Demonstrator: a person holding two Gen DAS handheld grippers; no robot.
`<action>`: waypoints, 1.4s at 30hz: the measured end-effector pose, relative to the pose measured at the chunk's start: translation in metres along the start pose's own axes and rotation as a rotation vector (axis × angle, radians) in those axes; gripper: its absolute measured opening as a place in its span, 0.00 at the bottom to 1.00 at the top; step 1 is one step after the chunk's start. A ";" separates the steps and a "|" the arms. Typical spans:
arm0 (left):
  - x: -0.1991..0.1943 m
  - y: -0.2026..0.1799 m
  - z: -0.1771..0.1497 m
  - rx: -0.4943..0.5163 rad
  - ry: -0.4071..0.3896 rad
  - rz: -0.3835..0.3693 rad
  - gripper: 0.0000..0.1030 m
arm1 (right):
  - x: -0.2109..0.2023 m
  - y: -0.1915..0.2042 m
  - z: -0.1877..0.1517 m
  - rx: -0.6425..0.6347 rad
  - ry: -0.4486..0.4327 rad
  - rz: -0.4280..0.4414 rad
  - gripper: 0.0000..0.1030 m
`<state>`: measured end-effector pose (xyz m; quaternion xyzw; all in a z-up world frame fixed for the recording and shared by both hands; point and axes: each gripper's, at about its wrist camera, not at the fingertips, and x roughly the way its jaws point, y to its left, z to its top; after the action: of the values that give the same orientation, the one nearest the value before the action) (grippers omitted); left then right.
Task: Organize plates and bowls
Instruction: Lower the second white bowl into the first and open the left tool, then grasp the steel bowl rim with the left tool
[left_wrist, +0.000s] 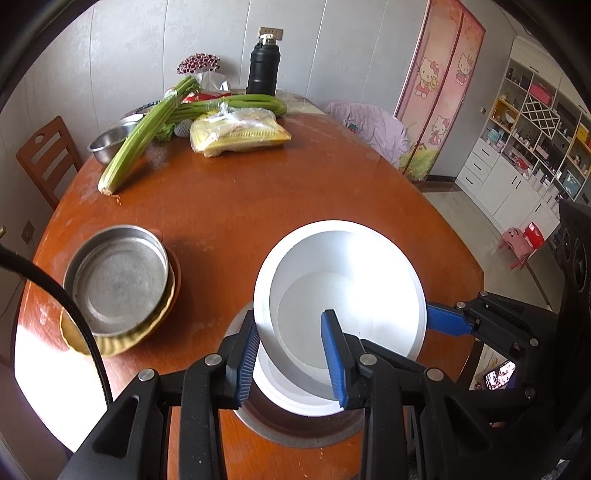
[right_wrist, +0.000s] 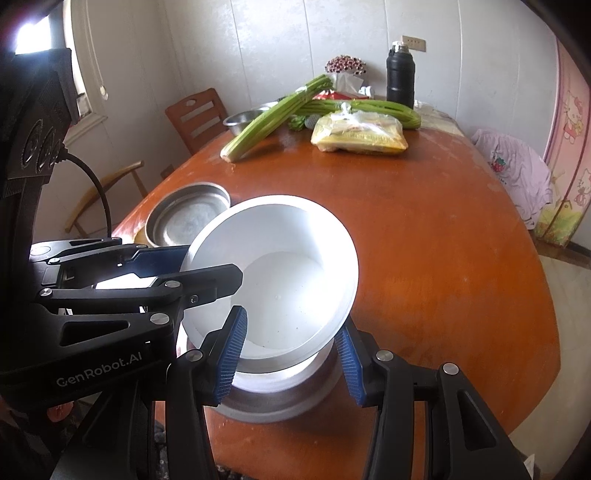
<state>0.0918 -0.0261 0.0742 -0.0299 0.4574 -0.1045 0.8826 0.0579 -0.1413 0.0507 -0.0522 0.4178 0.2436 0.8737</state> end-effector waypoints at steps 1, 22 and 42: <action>0.001 0.000 -0.002 -0.002 0.005 0.000 0.32 | 0.000 0.000 -0.002 -0.002 0.003 0.000 0.49; 0.029 0.010 -0.022 -0.042 0.081 0.007 0.32 | 0.022 0.003 -0.021 -0.035 0.039 -0.044 0.49; 0.025 0.027 -0.022 -0.080 0.068 0.038 0.52 | 0.019 -0.026 -0.016 0.054 0.024 -0.055 0.50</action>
<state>0.0922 -0.0038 0.0374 -0.0528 0.4914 -0.0705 0.8665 0.0684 -0.1615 0.0233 -0.0429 0.4331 0.2072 0.8761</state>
